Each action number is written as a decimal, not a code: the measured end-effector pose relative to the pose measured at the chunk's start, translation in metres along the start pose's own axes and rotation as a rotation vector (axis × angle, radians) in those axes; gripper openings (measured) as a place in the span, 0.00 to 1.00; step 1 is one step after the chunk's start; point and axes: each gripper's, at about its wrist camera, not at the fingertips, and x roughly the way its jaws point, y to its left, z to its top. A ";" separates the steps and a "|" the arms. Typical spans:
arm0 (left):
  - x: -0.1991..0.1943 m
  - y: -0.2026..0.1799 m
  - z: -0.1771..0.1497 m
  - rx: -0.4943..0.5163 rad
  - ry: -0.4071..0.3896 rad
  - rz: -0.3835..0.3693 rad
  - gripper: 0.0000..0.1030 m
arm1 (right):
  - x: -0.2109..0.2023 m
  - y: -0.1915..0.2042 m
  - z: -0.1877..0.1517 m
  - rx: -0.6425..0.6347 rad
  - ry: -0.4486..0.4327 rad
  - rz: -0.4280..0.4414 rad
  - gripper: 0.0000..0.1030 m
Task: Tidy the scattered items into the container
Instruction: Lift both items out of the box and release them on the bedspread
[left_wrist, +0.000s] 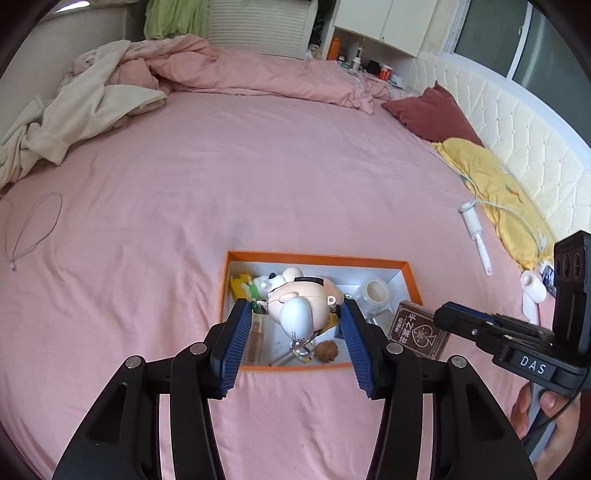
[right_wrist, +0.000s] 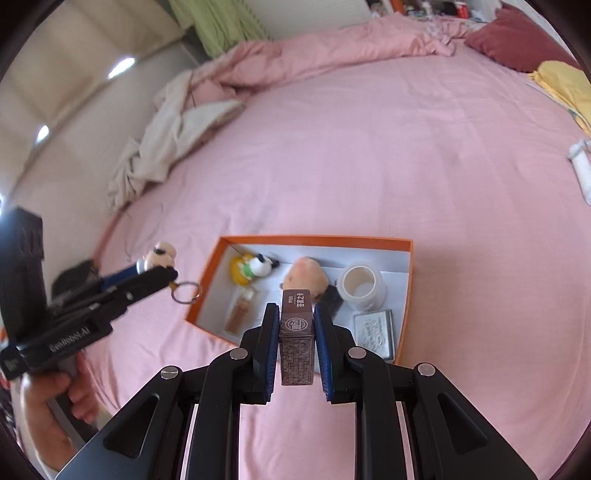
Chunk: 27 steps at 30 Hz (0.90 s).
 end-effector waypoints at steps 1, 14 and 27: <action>-0.004 -0.002 -0.012 -0.013 -0.007 0.012 0.50 | -0.006 0.003 -0.007 0.014 -0.019 0.008 0.18; 0.038 -0.001 -0.138 -0.153 0.165 0.056 0.50 | -0.009 -0.029 -0.140 0.295 0.027 0.056 0.18; 0.062 0.011 -0.165 -0.194 0.231 0.013 0.51 | 0.009 -0.052 -0.159 0.330 0.146 -0.047 0.24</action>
